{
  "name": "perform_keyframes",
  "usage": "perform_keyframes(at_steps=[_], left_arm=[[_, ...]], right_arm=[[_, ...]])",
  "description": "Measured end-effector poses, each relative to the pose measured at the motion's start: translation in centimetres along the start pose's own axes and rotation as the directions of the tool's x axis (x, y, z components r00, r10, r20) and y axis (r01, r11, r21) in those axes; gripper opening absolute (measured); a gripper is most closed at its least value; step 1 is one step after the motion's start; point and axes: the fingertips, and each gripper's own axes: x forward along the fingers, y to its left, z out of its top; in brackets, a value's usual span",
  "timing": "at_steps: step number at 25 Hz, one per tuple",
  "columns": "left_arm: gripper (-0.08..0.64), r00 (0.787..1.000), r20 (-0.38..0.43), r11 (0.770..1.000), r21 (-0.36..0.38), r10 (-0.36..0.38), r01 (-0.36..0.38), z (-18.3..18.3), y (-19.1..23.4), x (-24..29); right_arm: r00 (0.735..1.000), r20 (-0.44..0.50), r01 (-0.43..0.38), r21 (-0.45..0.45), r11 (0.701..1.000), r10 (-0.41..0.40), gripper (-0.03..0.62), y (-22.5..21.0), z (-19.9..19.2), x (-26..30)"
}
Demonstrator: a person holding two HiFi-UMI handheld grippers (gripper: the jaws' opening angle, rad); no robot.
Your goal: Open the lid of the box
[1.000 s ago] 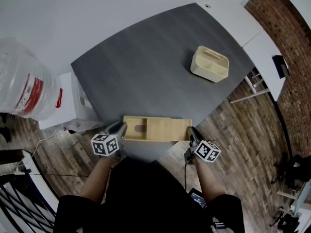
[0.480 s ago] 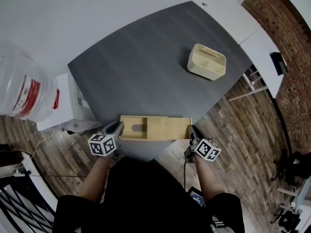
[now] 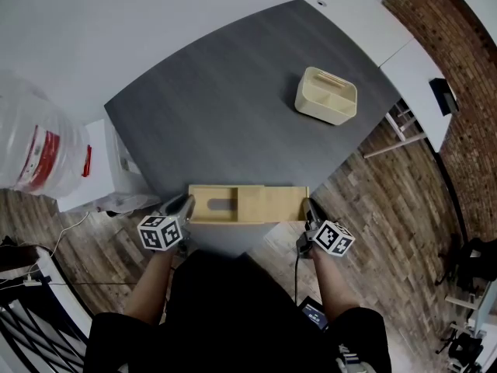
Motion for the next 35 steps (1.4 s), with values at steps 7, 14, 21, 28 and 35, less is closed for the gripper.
perform_keyframes(at_steps=[7,14,21,28,35], left_arm=[[0.075,1.000,0.007,1.000,-0.005,0.006,-0.006,0.0,0.0,-0.1],[0.075,1.000,0.006,1.000,-0.003,0.012,-0.012,0.0,0.2,-0.1],[0.075,1.000,0.011,1.000,-0.008,0.015,-0.015,0.0,0.1,-0.2],[0.075,1.000,0.012,1.000,-0.008,0.018,-0.018,0.0,0.2,-0.1],[0.075,1.000,0.008,1.000,-0.009,0.022,-0.022,0.1,0.2,0.1]], right_arm=[[1.000,0.011,-0.005,0.007,1.000,0.005,0.057,-0.2,0.3,-0.2],[1.000,0.018,-0.004,-0.009,1.000,0.004,0.057,-0.2,0.2,-0.2],[1.000,0.021,0.014,-0.007,1.000,-0.014,0.056,-0.8,0.8,-0.7],[0.999,0.036,0.040,0.002,0.999,-0.040,0.055,-1.5,1.1,-1.0],[0.996,0.061,0.060,0.009,0.998,-0.061,0.055,-2.4,2.0,-1.5]])
